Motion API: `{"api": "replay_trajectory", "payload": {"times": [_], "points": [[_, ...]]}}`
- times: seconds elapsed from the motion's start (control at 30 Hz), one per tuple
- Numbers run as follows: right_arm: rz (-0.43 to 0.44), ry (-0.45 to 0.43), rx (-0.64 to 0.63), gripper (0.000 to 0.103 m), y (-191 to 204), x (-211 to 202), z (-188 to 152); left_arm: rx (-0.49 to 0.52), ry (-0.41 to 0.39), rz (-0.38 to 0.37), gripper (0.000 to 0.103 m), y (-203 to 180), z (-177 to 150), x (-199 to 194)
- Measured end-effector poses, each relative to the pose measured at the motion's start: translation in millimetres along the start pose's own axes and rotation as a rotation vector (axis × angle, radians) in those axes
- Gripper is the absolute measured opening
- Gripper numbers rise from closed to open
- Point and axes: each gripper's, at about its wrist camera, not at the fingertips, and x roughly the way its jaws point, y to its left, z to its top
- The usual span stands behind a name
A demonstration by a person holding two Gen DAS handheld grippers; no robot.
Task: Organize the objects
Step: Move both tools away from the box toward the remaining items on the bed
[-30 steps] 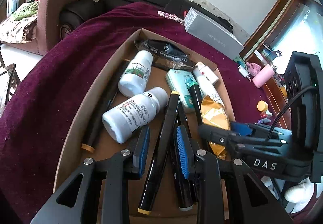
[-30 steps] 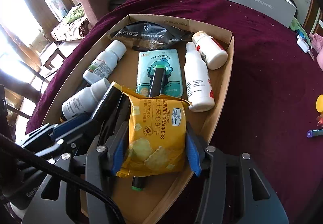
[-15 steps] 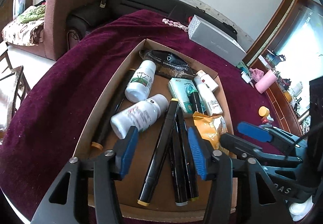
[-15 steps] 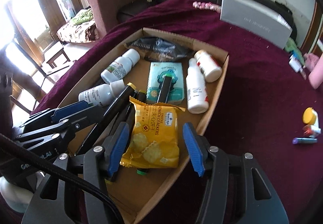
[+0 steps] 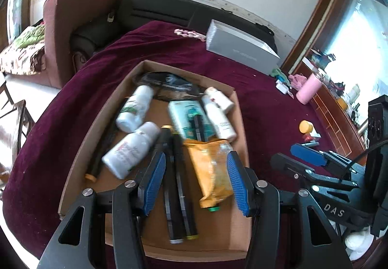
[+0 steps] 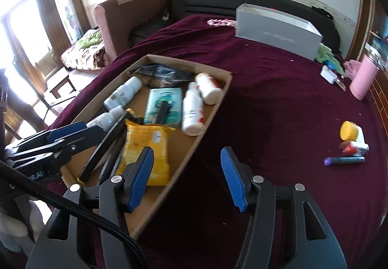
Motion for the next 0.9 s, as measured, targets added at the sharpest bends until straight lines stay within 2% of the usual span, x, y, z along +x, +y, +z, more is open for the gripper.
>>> {"api": "replay_trajectory", "payload": {"times": [0.23,0.37,0.57,0.9], "points": [[-0.017,-0.020,0.072,0.060,-41.5,-12.3,-7.9,0.059,0.009,0.002,0.047,-38.3,2.6,8.1],[-0.029,-0.031,0.083,0.060,-54.8,-18.6,-10.8,0.080,-0.010,0.029,0.047,-49.9,3.6,7.6],[-0.037,-0.046,0.086,0.063,-62.2,-22.9,-12.6,0.101,-0.054,0.045,0.047,-52.1,3.9,-2.4],[-0.071,-0.063,0.064,0.065,-61.3,-25.5,-13.3,0.112,-0.057,0.045,0.048,-58.4,5.9,-0.4]]}}
